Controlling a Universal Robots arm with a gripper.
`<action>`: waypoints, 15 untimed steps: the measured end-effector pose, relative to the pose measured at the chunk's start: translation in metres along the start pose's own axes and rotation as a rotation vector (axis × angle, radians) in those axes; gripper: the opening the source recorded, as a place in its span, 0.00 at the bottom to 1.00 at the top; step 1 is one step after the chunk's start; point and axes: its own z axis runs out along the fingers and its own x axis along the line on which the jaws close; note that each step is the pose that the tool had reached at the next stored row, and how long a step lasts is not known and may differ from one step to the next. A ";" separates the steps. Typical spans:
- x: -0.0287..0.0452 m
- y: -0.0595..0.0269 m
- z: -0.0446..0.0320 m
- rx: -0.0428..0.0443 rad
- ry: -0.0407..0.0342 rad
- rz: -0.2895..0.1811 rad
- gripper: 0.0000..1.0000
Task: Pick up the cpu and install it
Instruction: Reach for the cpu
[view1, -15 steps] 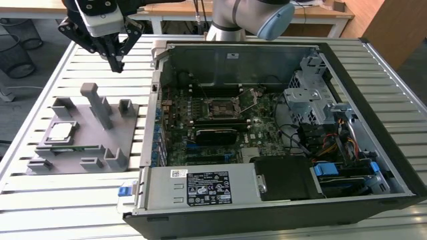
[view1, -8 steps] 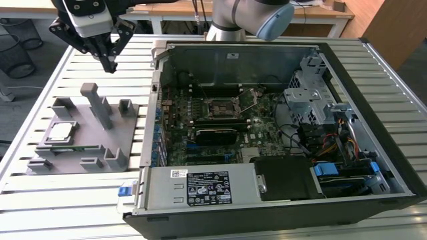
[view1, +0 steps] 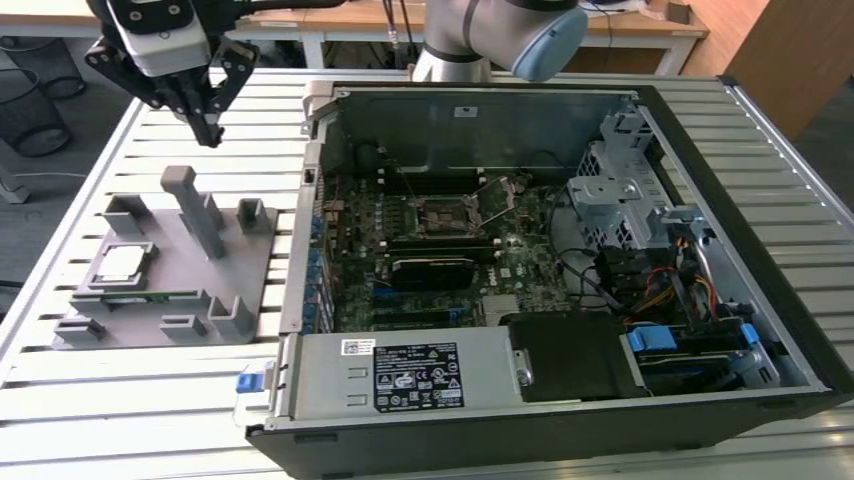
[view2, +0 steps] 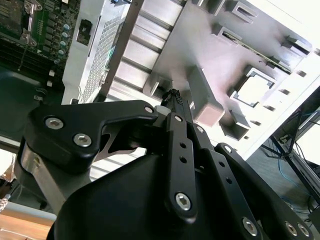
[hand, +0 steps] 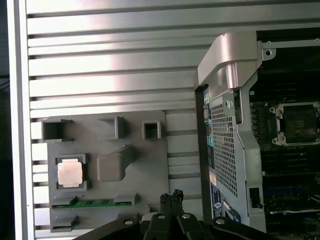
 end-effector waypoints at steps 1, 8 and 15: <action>0.0016 -0.0001 0.0002 0.0000 0.0000 0.000 0.11; 0.0169 -0.0014 0.0015 0.0000 0.0000 0.000 0.11; 0.0297 -0.0024 0.0026 0.0001 0.0001 0.000 0.11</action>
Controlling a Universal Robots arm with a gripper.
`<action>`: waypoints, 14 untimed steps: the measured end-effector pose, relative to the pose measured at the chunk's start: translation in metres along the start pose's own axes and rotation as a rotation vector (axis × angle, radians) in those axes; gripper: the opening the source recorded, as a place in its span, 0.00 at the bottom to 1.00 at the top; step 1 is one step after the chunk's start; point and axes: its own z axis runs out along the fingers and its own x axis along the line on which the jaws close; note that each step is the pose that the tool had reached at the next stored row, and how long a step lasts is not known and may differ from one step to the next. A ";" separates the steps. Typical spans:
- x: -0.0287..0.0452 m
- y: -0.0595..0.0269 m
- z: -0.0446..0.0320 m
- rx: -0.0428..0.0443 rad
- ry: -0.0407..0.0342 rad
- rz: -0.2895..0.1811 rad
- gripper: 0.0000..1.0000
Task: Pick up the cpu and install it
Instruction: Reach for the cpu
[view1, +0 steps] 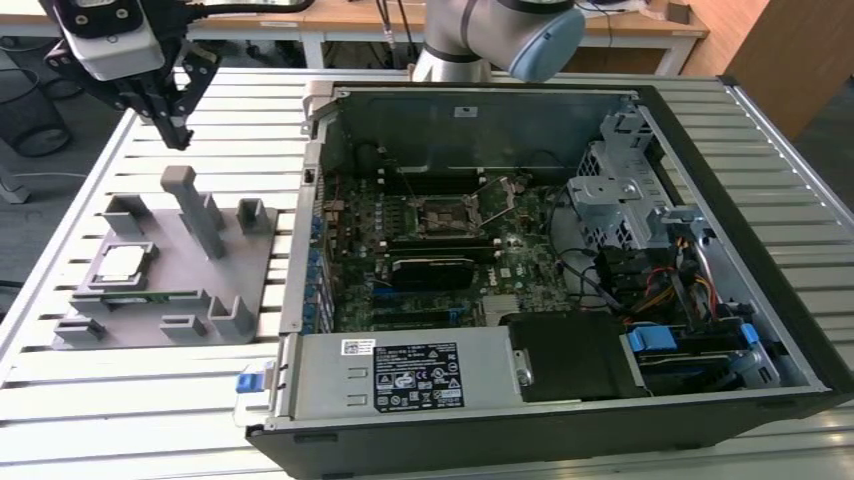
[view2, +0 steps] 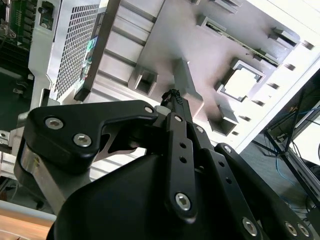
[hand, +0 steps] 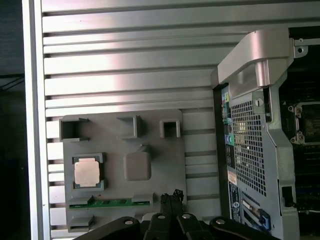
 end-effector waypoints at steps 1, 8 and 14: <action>0.0019 -0.0001 0.0002 0.0000 -0.0001 0.000 0.11; 0.0147 -0.0012 0.0012 -0.0001 -0.0001 0.000 0.11; 0.0257 -0.0020 0.0020 -0.0001 -0.0001 0.000 0.11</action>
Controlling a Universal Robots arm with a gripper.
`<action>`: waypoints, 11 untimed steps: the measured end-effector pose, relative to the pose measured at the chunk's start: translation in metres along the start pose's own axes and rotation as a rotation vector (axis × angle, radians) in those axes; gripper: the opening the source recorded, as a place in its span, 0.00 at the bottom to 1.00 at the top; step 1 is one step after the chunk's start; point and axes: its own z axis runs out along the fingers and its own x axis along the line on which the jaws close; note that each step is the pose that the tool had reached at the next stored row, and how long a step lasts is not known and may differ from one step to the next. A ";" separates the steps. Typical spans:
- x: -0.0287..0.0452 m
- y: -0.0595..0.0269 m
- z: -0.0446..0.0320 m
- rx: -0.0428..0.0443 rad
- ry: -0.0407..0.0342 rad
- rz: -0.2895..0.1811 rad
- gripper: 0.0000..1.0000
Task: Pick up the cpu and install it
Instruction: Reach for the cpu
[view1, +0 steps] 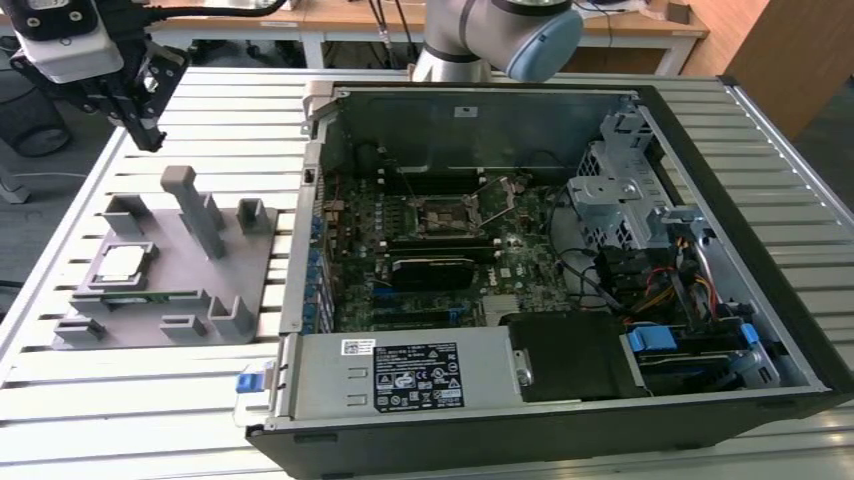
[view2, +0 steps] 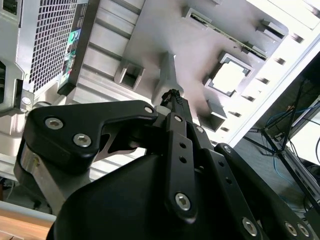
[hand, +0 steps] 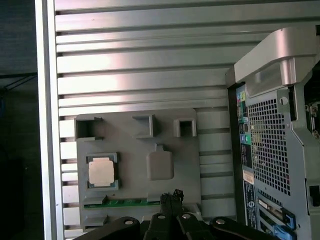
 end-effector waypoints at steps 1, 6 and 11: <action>0.0019 -0.0002 0.0001 0.0000 -0.0001 0.000 0.11; 0.0123 -0.0010 0.0006 0.0001 0.0001 0.000 0.11; 0.0219 -0.0017 0.0014 0.0000 0.0000 0.000 0.11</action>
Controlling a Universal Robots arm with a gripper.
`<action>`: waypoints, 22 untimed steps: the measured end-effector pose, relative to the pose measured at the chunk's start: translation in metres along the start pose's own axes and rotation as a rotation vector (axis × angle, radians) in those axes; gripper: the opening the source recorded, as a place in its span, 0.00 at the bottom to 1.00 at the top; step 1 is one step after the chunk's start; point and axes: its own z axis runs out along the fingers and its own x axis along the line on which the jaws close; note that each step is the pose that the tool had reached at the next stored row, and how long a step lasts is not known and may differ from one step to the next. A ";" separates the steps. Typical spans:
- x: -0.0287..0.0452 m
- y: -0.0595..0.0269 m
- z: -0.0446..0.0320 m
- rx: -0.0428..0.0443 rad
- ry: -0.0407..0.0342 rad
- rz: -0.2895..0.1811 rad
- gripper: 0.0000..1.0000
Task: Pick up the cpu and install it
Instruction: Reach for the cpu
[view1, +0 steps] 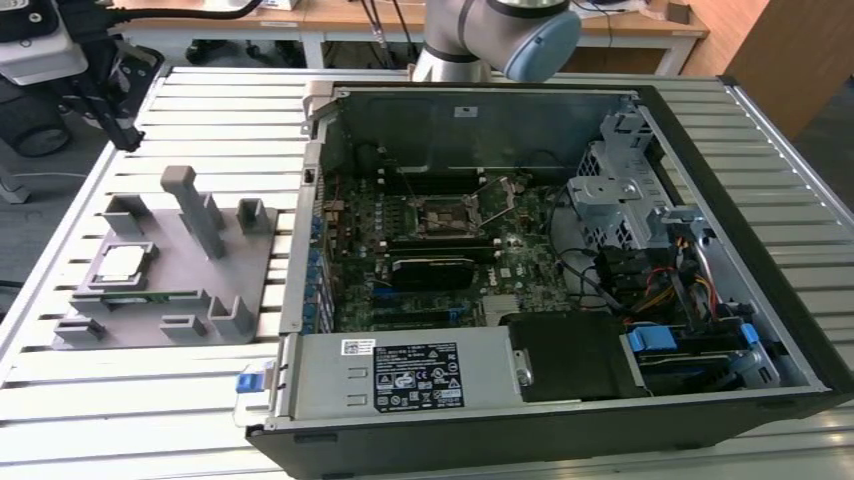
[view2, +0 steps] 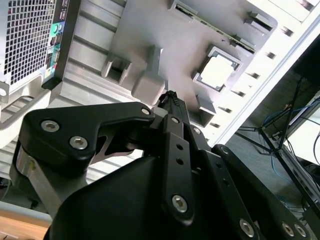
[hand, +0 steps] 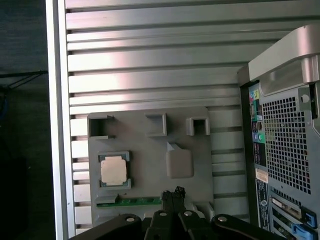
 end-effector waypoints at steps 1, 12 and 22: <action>0.0018 -0.0001 0.0002 0.0000 0.0000 0.000 0.11; 0.0264 -0.0022 0.0030 0.0000 0.0002 0.000 0.11; 0.0510 -0.0041 0.0057 0.0000 0.0005 0.000 0.11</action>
